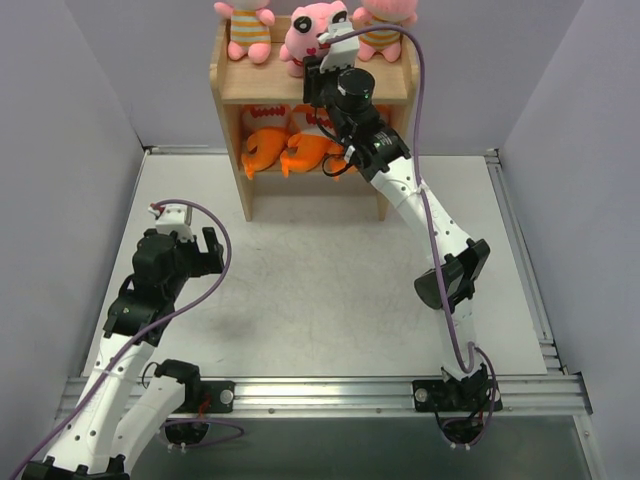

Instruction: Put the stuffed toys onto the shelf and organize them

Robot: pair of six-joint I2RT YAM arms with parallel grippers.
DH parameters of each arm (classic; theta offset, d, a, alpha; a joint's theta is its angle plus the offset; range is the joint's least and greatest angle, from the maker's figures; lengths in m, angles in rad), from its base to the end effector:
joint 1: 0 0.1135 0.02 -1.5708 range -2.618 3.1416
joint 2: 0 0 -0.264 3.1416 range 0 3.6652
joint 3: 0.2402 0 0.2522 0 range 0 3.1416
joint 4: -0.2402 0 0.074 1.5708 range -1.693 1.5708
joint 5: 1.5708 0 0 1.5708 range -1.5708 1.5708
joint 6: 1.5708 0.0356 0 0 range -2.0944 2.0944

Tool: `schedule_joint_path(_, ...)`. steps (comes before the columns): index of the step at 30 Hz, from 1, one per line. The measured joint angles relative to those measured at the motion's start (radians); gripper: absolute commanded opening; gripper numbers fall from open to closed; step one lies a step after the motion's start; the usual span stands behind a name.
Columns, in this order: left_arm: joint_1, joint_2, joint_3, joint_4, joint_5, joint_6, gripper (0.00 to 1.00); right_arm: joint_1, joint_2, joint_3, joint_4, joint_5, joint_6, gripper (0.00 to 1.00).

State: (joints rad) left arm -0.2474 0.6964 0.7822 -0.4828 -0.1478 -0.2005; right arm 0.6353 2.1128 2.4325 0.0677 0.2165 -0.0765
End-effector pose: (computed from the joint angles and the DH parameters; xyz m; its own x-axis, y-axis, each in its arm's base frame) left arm 0.1536 -0.0334 0.3214 -0.3894 -0.1048 -0.9151 0.0337 0.9912 -0.1279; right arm 0.3833 0.2731 0.5147 0.3352 0.1544 -0.9294 -0.3950 0.9186 0.0102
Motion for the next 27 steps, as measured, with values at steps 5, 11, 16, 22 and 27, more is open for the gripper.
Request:
schedule_joint_path(5,0.000,0.000,0.001,0.031,0.047,0.011,0.94,0.000,-0.018,-0.052,0.015,-0.011,0.001,0.44)
schedule_joint_path(11,0.000,0.082,0.138,0.154,0.161,0.068,0.94,-0.002,-0.046,-0.104,0.029,-0.024,0.005,0.45)
schedule_joint_path(16,0.005,0.288,0.434,0.326,0.292,0.154,0.94,-0.014,-0.070,-0.142,0.047,-0.047,0.024,0.45)
schedule_joint_path(22,0.031,0.529,0.712,0.509,0.510,0.208,0.94,-0.022,-0.096,-0.190,0.066,-0.065,0.037,0.45)
schedule_joint_path(27,0.041,0.719,0.903,0.595,0.699,0.231,0.95,-0.027,-0.103,-0.213,0.085,-0.087,0.054,0.45)
